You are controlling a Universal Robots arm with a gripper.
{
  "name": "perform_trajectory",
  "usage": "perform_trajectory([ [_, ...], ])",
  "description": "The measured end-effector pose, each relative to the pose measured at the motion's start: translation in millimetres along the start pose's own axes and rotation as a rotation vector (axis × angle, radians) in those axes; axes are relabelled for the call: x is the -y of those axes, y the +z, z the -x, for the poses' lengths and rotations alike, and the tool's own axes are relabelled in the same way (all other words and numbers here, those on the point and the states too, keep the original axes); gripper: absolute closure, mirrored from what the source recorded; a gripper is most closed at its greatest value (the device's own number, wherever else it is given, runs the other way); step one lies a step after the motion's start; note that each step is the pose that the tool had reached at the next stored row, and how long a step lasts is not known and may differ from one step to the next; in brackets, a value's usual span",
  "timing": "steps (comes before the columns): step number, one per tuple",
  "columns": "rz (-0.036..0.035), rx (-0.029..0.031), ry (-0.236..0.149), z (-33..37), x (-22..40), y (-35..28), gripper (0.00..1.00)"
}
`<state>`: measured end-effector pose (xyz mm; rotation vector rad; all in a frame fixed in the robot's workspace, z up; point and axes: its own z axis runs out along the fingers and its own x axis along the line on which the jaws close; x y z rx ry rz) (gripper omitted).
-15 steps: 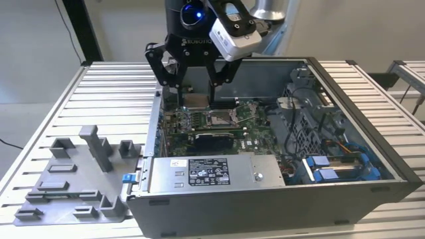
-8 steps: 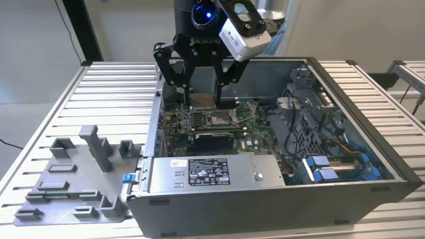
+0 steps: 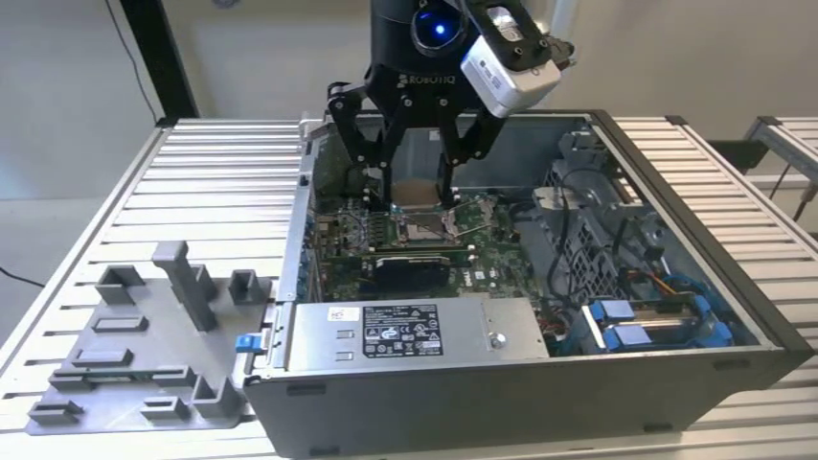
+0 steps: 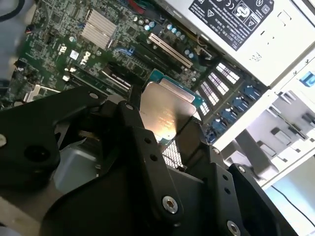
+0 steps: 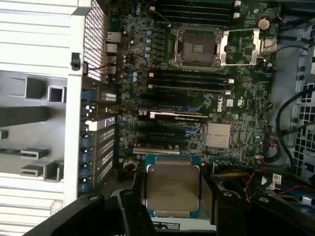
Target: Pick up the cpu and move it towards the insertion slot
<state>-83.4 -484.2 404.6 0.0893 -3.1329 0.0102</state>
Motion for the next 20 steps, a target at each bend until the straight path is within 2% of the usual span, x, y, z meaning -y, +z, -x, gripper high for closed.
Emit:
perform_trajectory([
  [7, 0.0000, 0.0000, 0.000, 15.0, 0.9, -0.1, 1.00],
  [20, -0.0001, 0.0000, 0.000, 35.9, 2.1, -0.3, 1.00],
])
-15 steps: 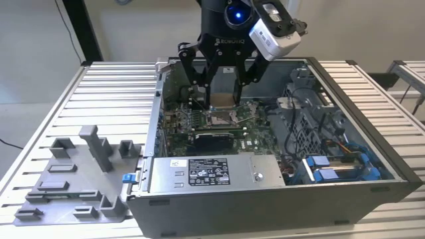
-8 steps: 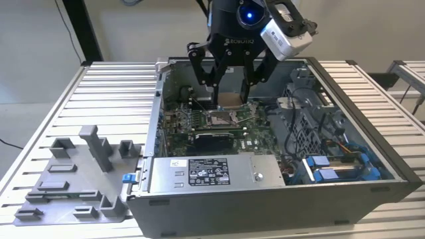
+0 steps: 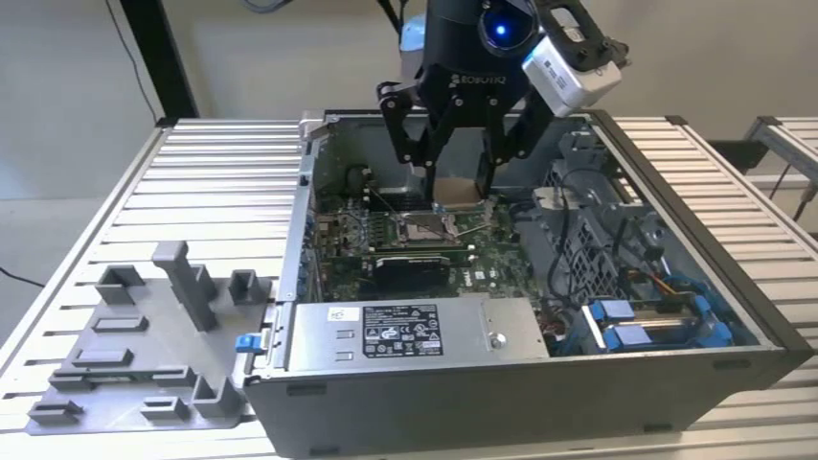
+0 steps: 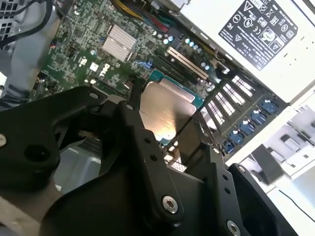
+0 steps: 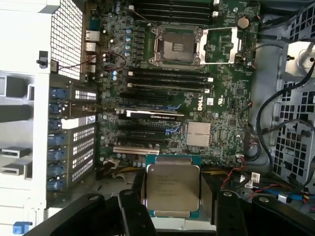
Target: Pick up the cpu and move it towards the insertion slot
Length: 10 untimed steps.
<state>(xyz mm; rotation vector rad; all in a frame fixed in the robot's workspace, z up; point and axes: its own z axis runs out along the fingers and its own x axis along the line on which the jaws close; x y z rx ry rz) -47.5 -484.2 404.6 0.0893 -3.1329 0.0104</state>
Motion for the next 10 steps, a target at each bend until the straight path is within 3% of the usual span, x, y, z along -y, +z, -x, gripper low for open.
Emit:
perform_trajectory([
  [10, -0.0001, -0.0001, 0.000, 16.0, 0.9, -0.1, 1.00],
])
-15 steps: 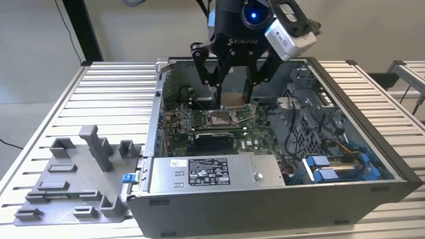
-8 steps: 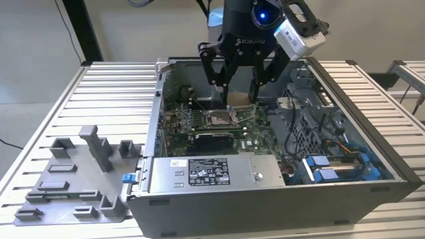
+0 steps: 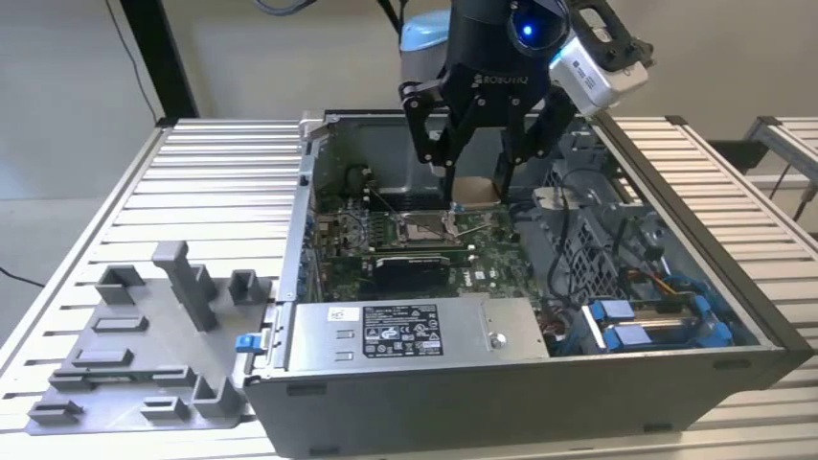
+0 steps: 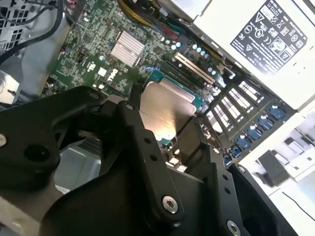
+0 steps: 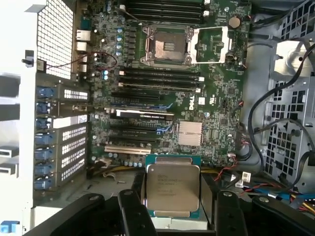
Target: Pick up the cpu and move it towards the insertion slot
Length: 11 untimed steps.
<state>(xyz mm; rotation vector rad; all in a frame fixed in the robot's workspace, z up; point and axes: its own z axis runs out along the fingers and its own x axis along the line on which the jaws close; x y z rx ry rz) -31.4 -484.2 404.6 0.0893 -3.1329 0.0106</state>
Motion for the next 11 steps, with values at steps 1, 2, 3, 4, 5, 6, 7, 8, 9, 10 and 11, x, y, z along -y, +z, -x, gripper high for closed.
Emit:
perform_trajectory([
  [1, 0.0000, 0.0000, 0.000, 0.4, 0.0, 0.0, 1.00],
  [2, 0.0000, 0.0000, 0.000, 0.4, 0.0, 0.0, 1.00],
  [3, 0.0001, 0.0001, 0.000, 0.4, 0.0, 0.0, 1.00],
  [4, 0.0000, 0.0000, 0.000, 0.5, 0.0, 0.0, 1.00],
  [5, 0.0000, 0.0000, 0.000, 0.6, 0.0, 0.0, 1.00],
  [6, 0.0000, 0.0001, 0.000, 0.6, -0.1, 0.0, 1.00],
  [7, 0.0000, 0.0000, 0.000, 0.7, -0.6, 0.0, 1.00],
  [8, -0.0001, 0.0000, 0.000, 0.6, -1.7, 0.0, 1.00],
  [9, -0.0001, 0.0000, 0.000, 0.6, -3.2, 0.0, 1.00],
  [10, 0.0000, 0.0000, 0.000, 0.5, -5.2, 0.0, 1.00],
  [11, -0.0001, 0.0000, 0.000, 0.3, -7.3, 0.0, 1.00],
])
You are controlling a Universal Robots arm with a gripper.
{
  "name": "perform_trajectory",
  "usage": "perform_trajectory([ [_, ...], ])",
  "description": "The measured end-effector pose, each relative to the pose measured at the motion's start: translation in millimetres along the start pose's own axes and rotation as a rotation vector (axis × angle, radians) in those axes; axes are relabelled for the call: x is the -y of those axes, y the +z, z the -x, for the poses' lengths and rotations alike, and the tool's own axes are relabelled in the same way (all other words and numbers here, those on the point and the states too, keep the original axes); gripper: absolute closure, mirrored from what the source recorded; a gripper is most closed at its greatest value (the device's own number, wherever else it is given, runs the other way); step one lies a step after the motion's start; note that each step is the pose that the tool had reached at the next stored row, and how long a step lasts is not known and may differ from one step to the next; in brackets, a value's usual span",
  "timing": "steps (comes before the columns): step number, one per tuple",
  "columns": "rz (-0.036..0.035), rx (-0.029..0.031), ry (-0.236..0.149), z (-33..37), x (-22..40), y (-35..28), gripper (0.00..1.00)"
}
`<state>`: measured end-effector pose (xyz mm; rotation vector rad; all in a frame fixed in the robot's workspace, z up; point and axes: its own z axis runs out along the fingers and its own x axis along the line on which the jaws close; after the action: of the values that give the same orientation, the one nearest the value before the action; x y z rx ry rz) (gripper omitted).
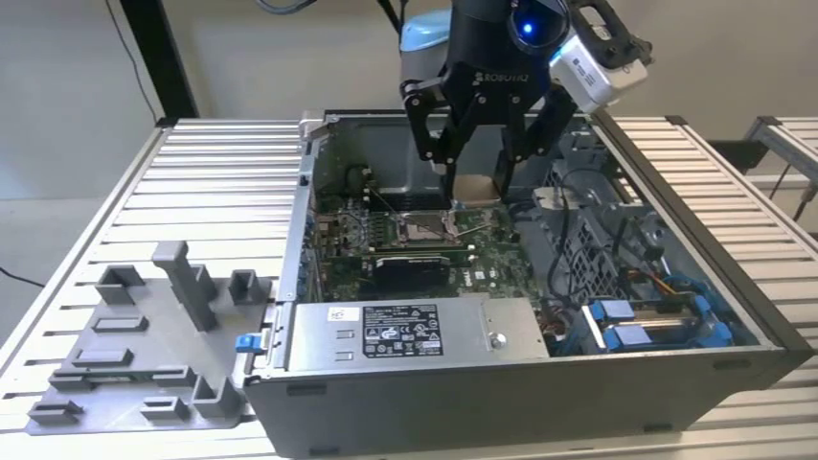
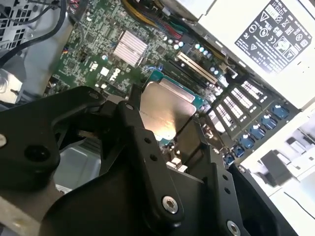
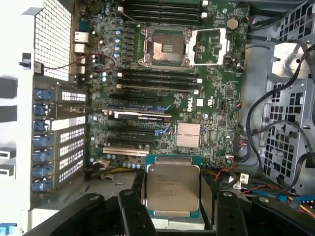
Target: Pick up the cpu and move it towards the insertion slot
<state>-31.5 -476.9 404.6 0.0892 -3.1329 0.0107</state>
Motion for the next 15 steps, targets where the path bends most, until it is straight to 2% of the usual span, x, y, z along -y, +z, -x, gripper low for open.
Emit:
perform_trajectory([
  [3, 0.0000, 0.0001, 0.000, -0.5, -6.0, 0.1, 1.00],
  [10, 0.0002, 0.0001, 0.000, -0.4, -7.3, 0.1, 1.00],
  [15, 0.0001, 0.0001, 0.000, 0.0, -14.9, 0.0, 1.00],
])
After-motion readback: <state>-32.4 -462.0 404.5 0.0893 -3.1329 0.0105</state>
